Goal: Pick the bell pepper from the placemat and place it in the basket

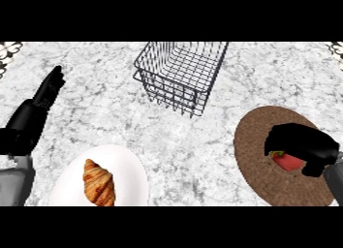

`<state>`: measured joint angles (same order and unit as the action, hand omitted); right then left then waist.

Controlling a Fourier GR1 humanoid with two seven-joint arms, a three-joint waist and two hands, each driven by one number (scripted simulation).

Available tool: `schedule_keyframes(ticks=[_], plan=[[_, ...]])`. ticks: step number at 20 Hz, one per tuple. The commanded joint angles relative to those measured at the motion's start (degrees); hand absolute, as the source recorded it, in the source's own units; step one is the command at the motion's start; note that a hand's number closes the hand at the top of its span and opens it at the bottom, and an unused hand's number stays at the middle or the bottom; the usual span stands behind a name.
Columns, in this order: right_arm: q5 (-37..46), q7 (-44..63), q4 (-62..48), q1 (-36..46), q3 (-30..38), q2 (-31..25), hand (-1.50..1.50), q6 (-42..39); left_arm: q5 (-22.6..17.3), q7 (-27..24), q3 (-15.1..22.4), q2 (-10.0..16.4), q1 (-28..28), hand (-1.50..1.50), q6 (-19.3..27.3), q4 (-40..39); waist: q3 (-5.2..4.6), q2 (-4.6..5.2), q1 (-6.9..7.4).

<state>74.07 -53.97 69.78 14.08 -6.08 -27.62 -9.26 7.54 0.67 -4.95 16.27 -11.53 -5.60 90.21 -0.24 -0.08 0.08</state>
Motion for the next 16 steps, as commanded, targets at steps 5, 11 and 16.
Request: schedule_keyframes(ticks=[5, 11, 16], plan=[[2.7, -3.4, -5.5, 0.5, -0.5, 3.1, 1.5, 9.7, 0.0, 1.7, -1.0, -0.5, -0.7, 0.0, -1.0, 0.8, 0.27, 0.14, 0.16], [1.4, 11.4, -6.9, 1.9, 8.2, 3.7, 1.5, 3.2, 2.5, -0.3, 0.2, -1.9, 0.5, 0.0, 1.1, 0.2, 0.24, 0.28, -0.39], [0.5, 37.7, -12.9, 2.2, 23.2, 4.7, 1.5, -3.0, 1.3, -0.5, -1.0, -0.8, 1.5, 0.0, 0.2, 0.8, 0.15, 0.63, -1.4]])
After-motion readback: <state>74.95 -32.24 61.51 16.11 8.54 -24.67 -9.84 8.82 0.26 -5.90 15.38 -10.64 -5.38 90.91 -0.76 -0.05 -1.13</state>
